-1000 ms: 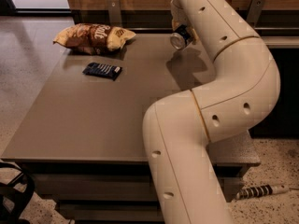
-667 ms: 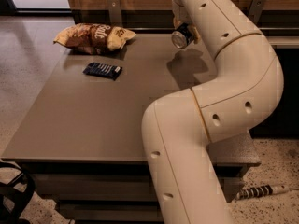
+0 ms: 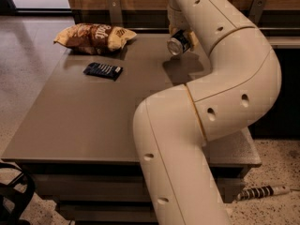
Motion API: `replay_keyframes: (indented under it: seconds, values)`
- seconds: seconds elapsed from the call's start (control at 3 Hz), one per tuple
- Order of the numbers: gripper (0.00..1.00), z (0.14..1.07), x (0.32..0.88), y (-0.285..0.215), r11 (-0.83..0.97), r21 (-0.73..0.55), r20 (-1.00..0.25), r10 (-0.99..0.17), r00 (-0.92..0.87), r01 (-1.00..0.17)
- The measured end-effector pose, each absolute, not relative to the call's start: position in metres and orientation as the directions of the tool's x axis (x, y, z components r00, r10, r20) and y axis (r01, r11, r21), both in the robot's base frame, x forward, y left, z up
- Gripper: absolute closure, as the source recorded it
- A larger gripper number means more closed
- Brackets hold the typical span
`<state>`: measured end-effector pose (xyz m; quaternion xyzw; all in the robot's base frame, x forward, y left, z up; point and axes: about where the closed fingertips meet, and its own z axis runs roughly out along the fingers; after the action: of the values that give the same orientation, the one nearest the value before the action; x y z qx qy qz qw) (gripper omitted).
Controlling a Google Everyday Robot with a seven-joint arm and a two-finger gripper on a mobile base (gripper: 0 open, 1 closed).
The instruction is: Place pepsi can upright
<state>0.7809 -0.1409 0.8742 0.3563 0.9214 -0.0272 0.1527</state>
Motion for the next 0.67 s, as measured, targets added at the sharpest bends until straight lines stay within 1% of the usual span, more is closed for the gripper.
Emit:
replay_keyframes:
  seconds: [0.33, 0.67]
  values:
    - [1.00, 0.861, 0.760, -0.130, 0.740, 0.019, -0.237, 0.657, -0.716, 0.673]
    - [1.00, 0.859, 0.743, -0.125, 0.729, 0.034, -0.213, 0.673, -0.708, 0.683]
